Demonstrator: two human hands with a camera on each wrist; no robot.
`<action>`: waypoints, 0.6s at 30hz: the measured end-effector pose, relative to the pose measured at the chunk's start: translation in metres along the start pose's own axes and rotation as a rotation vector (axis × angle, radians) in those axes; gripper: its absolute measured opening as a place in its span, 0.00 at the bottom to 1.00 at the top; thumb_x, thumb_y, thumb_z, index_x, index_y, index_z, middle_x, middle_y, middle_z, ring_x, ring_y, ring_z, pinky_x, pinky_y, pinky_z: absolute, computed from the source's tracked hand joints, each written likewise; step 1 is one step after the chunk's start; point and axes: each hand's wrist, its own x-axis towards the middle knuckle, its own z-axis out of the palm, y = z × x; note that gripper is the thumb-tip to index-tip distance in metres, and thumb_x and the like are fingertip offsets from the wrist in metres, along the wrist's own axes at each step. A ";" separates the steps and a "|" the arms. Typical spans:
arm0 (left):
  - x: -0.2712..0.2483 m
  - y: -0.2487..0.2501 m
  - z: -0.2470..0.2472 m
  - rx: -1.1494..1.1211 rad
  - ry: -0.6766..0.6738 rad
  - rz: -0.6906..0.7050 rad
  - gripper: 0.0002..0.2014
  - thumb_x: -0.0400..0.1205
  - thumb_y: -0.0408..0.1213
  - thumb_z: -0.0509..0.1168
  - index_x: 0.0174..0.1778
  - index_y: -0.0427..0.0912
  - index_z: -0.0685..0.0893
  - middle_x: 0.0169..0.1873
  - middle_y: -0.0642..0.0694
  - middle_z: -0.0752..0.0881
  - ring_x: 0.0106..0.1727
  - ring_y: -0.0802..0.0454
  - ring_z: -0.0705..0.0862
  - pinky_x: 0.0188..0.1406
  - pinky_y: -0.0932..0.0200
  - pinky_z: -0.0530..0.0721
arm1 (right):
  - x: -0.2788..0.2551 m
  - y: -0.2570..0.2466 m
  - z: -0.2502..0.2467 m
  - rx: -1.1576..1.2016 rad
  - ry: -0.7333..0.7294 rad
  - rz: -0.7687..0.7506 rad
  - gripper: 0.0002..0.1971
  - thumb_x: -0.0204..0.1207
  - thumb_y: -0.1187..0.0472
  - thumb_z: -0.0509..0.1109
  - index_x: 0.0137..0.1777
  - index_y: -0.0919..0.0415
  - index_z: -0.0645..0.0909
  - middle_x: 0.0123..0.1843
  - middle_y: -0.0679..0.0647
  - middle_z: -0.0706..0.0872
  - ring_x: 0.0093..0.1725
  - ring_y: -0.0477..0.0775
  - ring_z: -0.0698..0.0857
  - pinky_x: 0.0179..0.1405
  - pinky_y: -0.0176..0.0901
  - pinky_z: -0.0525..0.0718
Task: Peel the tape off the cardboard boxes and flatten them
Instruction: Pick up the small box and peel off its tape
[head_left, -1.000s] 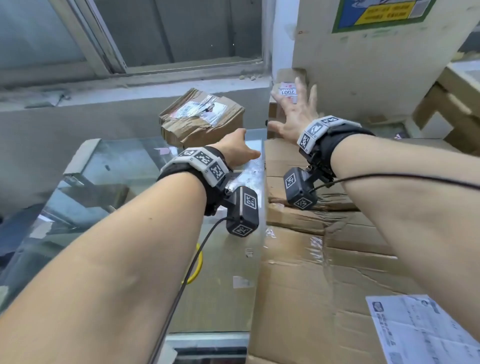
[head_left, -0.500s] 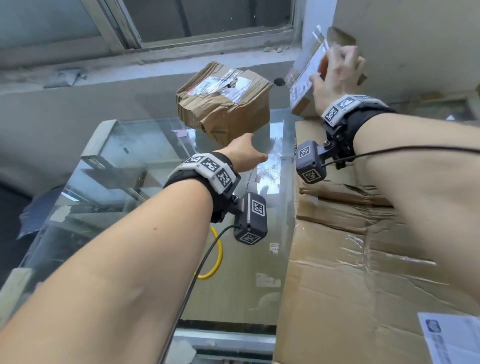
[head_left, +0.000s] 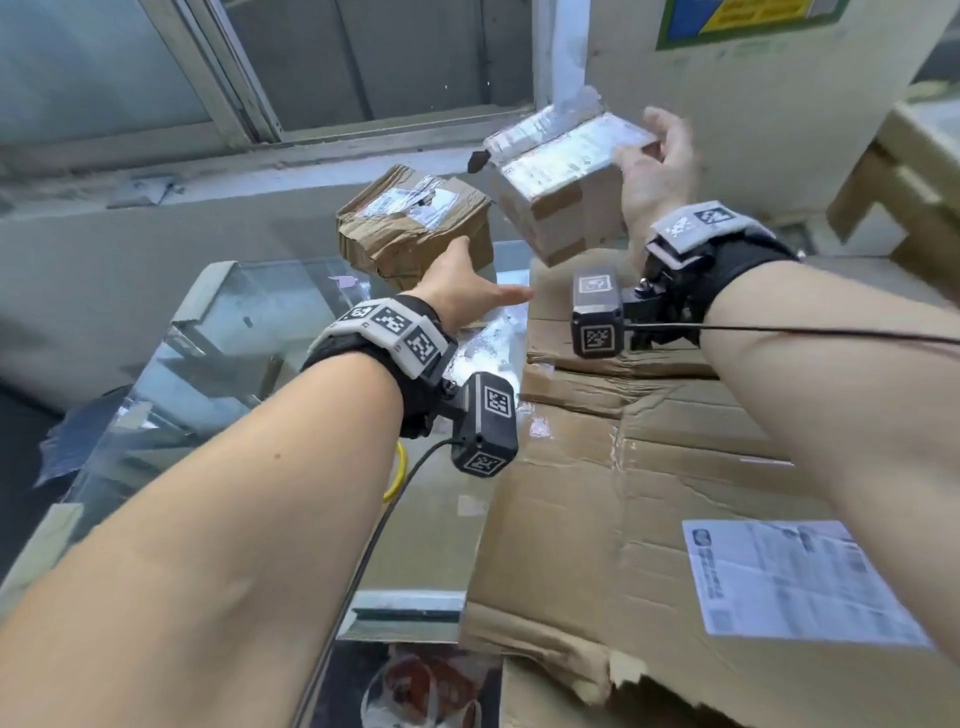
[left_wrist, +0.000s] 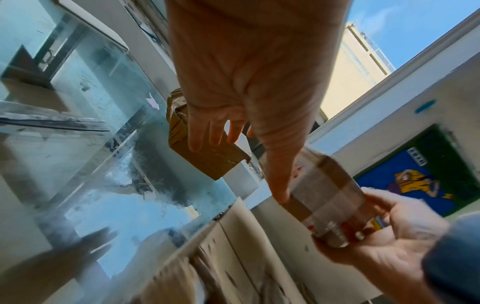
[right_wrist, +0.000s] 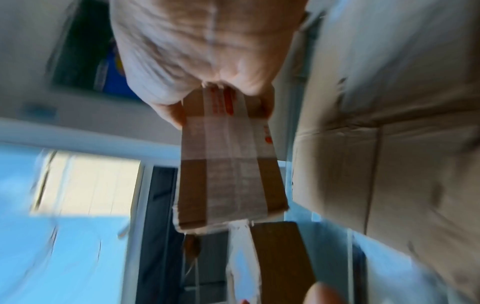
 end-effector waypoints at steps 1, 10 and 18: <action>-0.010 0.007 0.000 -0.019 0.013 -0.004 0.54 0.71 0.53 0.77 0.85 0.38 0.52 0.82 0.41 0.62 0.81 0.46 0.64 0.75 0.55 0.66 | -0.005 -0.006 -0.011 0.073 0.008 0.097 0.18 0.76 0.65 0.65 0.66 0.55 0.77 0.60 0.51 0.83 0.51 0.47 0.84 0.47 0.34 0.85; -0.116 0.080 0.012 -0.308 0.156 0.057 0.64 0.62 0.56 0.82 0.86 0.50 0.45 0.84 0.46 0.55 0.83 0.48 0.57 0.80 0.48 0.59 | -0.035 -0.028 -0.127 0.240 -0.291 0.643 0.20 0.72 0.53 0.66 0.62 0.62 0.80 0.61 0.62 0.87 0.54 0.63 0.87 0.59 0.60 0.80; -0.188 0.128 0.030 -0.572 0.090 0.107 0.31 0.70 0.32 0.79 0.69 0.35 0.79 0.49 0.48 0.88 0.38 0.63 0.89 0.33 0.72 0.84 | -0.075 -0.033 -0.199 0.186 -0.413 0.713 0.12 0.81 0.54 0.55 0.43 0.61 0.73 0.48 0.57 0.77 0.38 0.55 0.76 0.45 0.51 0.78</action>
